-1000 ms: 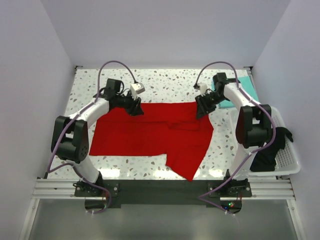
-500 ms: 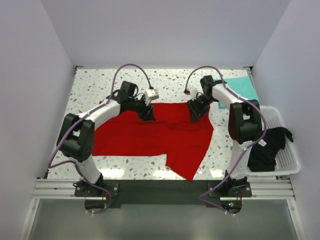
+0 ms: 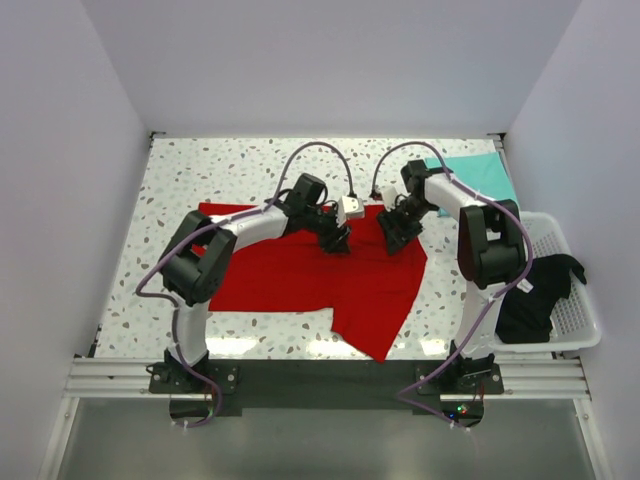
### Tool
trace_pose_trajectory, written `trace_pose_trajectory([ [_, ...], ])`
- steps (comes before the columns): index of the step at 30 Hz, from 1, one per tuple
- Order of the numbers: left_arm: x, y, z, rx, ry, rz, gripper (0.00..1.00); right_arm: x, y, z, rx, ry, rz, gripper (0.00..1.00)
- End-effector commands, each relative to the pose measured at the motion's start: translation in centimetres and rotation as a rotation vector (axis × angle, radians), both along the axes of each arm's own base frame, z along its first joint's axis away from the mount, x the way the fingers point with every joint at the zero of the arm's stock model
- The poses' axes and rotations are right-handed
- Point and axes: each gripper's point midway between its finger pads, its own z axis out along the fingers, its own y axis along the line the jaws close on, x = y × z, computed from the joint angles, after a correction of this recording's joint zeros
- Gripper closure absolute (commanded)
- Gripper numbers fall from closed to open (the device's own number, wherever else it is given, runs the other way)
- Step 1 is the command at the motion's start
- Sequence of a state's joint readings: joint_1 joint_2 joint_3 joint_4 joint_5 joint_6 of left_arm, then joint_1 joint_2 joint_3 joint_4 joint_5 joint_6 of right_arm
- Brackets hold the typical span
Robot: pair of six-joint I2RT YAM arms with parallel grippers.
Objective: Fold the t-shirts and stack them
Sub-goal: Fold the tshirt
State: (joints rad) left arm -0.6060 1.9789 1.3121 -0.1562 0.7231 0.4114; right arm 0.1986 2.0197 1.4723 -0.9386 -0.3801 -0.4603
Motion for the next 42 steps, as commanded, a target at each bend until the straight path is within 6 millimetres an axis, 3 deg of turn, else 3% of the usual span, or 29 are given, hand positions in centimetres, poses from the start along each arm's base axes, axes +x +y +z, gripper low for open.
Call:
trace_pose_trajectory([
  [1, 1.7, -1.7, 1.1, -0.033, -0.088, -0.007, 0.50, 0.0, -0.8, 1.5, -0.021, -0.048, 0.008, 0.51],
  [6, 2.0, -1.6, 0.1, 0.000, -0.091, 0.007, 0.54, 0.1, -0.7, 1.3, -0.017, -0.037, 0.006, 0.59],
  [10, 1.9, -1.4, -0.1, 0.007, -0.086, 0.001, 0.63, 0.3, -0.5, 2.0, -0.005, -0.049, 0.005, 0.74],
  [13, 1.8, -1.5, 0.0, 0.006, -0.082, 0.000, 0.78, 0.3, -0.4, 2.9, 0.003, -0.053, 0.007, 0.86],
  [18, 1.6, -1.5, 0.2, 0.004, -0.076, -0.008, 0.93, -0.4, -0.2, 4.0, 0.017, -0.048, 0.015, 1.00],
  [22, 0.9, -1.3, 0.7, -0.008, -0.081, -0.032, 1.00, -1.1, 0.0, 4.7, 0.035, -0.041, 0.018, 1.00],
  [42, -0.5, -0.2, 0.9, 0.009, -0.106, -0.085, 1.00, -4.9, 1.1, 4.4, 0.082, 0.061, 0.064, 1.00],
])
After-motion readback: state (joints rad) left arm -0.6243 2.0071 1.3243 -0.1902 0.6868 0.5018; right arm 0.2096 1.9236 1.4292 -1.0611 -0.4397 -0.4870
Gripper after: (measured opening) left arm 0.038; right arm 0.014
